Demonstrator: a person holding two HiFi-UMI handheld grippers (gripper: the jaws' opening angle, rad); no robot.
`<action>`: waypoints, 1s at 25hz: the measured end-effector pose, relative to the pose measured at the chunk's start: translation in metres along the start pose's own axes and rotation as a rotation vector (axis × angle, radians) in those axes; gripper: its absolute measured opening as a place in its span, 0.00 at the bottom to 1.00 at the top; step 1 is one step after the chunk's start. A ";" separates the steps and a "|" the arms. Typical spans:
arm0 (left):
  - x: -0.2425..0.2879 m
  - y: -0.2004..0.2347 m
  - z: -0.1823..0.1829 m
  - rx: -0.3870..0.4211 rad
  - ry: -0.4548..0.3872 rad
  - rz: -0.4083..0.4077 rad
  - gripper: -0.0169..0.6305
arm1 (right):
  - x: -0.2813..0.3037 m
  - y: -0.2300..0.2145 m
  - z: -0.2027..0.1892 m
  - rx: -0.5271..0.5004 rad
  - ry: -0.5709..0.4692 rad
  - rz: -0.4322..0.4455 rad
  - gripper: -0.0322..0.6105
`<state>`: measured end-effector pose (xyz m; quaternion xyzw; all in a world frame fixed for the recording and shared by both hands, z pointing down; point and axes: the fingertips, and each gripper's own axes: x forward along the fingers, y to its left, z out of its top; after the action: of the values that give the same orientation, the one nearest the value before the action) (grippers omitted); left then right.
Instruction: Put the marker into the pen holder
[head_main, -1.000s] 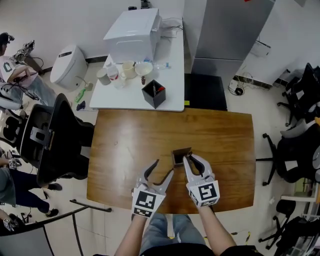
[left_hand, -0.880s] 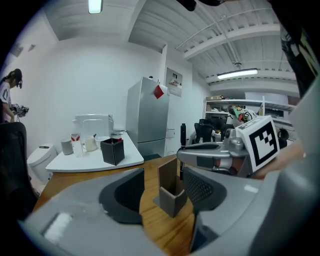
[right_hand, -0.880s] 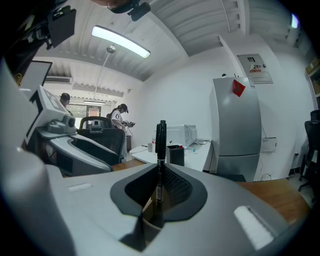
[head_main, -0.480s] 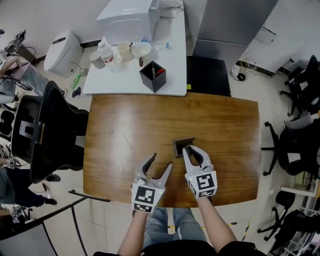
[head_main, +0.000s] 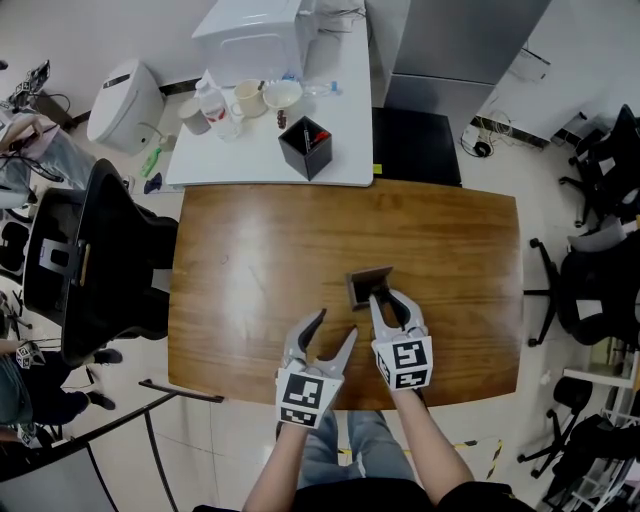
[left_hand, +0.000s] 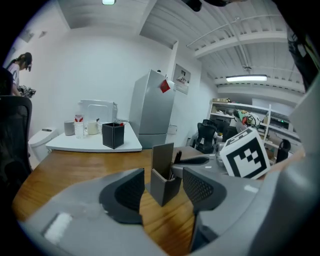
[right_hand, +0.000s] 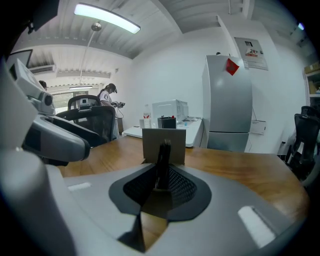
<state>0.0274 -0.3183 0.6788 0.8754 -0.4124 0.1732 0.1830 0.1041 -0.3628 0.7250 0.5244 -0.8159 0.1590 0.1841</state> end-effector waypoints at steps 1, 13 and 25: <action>-0.003 0.001 0.003 -0.011 -0.009 0.004 0.41 | -0.003 -0.001 0.003 -0.002 -0.005 -0.007 0.17; -0.091 -0.005 0.125 0.108 -0.229 0.122 0.41 | -0.123 -0.003 0.140 0.024 -0.313 -0.038 0.20; -0.218 -0.062 0.209 0.214 -0.438 0.291 0.39 | -0.260 0.056 0.234 -0.019 -0.592 0.017 0.26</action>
<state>-0.0232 -0.2350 0.3862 0.8381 -0.5426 0.0469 -0.0307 0.1211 -0.2392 0.3940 0.5394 -0.8400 -0.0070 -0.0584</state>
